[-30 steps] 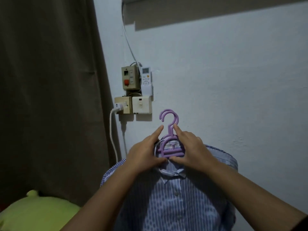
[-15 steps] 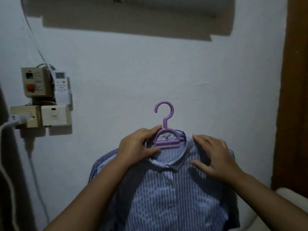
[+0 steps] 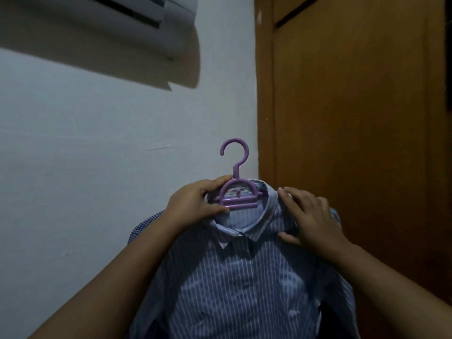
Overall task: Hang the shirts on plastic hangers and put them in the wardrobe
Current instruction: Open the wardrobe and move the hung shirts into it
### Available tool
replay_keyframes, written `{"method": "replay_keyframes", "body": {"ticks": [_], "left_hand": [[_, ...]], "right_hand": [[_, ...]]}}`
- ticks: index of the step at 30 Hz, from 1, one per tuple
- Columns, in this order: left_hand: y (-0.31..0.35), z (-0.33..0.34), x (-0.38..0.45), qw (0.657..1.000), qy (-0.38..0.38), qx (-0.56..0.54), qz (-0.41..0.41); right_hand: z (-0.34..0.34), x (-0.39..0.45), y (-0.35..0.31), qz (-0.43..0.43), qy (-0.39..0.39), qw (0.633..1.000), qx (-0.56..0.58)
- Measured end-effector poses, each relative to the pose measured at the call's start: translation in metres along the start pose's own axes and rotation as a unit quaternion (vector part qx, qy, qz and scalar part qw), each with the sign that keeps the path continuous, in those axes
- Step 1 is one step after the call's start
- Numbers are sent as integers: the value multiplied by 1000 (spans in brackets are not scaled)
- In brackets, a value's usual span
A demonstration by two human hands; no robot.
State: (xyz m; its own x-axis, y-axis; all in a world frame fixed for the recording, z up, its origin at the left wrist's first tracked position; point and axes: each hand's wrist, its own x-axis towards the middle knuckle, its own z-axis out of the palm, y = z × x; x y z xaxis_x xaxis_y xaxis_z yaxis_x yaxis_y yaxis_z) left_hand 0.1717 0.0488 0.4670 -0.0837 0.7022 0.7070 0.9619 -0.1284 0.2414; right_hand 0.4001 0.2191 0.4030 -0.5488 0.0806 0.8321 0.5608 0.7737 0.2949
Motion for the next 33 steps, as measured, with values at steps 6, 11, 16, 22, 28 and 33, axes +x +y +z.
{"method": "replay_keyframes", "body": {"ticks": [6, 11, 16, 22, 28, 33], "left_hand": [[51, 56, 68, 979, -44, -200, 8], [77, 91, 117, 980, -9, -197, 32], [97, 113, 152, 985, 116, -116, 59], [122, 129, 186, 983, 151, -59, 92], [148, 143, 214, 984, 143, -70, 77], [184, 153, 236, 983, 137, -89, 86]], "right_hand": [[-44, -53, 94, 64, -50, 990, -117], [-86, -95, 156, 131, -58, 972, -183], [-124, -107, 184, 190, -59, 952, -231], [-158, -101, 201, 229, -53, 927, -292], [-204, -92, 212, 291, -76, 882, -363], [-250, -78, 219, 325, -89, 852, -402]]}}
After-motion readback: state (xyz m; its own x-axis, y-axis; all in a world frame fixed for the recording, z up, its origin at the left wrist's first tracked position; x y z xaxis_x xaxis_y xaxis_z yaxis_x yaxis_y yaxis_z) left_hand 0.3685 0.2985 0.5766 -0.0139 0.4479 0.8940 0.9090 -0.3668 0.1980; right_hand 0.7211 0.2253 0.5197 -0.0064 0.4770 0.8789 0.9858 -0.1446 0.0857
